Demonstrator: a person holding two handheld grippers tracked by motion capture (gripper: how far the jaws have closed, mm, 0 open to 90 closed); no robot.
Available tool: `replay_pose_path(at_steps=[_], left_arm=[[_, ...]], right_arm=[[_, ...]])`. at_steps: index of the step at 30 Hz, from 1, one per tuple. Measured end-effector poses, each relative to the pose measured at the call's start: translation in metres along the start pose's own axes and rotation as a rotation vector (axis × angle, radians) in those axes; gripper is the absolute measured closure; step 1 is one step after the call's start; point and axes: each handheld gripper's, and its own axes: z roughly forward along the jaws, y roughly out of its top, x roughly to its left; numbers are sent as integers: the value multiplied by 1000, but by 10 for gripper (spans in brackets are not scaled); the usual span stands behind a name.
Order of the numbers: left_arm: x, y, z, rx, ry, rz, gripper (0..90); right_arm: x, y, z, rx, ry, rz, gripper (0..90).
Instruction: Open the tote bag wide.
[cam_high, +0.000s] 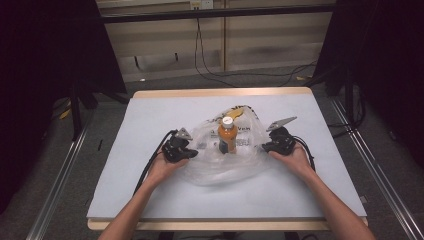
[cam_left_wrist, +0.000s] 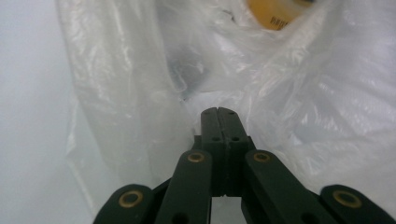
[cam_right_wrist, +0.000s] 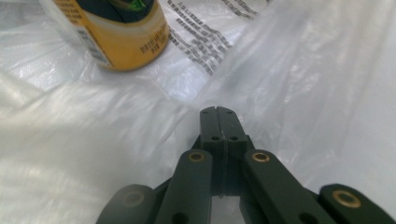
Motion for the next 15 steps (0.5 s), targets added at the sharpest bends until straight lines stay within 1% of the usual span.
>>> replay_pose_path(at_steps=[1,2,3,4,5,6,7,8,9,10,11,12,13,14,15], left_arm=[[4,-2,-4,31,9,41,900],[2,-6,-3,-17,22,-11,900],[5,-7,-7,16,24,19,900],[6,-10,-8,-1,29,-5,900],[9,-12,-11,12,34,0,900],[9,-13,-12,6,42,-23,900],[12,-16,-14,7,42,-16,900],[14,-21,-18,-4,44,-37,900],[14,-21,-18,-4,44,-37,900],[15,-23,-19,-6,36,-46,900],[15,-24,-20,-14,28,-58,900],[15,-25,-19,-27,21,-56,900],[15,-26,-18,-37,5,-62,900],[13,-26,-18,-40,-5,-64,900],[10,-25,-16,-50,-5,-52,900]], right_arm=[[-1,-4,-3,-6,-3,9,900],[-3,-6,-5,-7,4,18,900],[-3,-8,-8,-4,-10,13,900],[-3,-9,-10,-2,-13,11,900],[-4,-10,-11,2,-17,8,900],[-4,-11,-14,8,-31,10,900],[-5,-12,-15,8,-31,10,900],[-6,-14,-18,10,-37,14,900],[-6,-14,-18,10,-37,14,900],[-7,-18,-22,8,-47,24,900],[-7,-19,-22,3,-45,28,900],[-6,-19,-22,1,-51,20,900],[-4,-18,-21,1,-57,22,900],[-3,-18,-19,-9,-45,31,900],[0,-17,-16,-14,-31,28,900]])
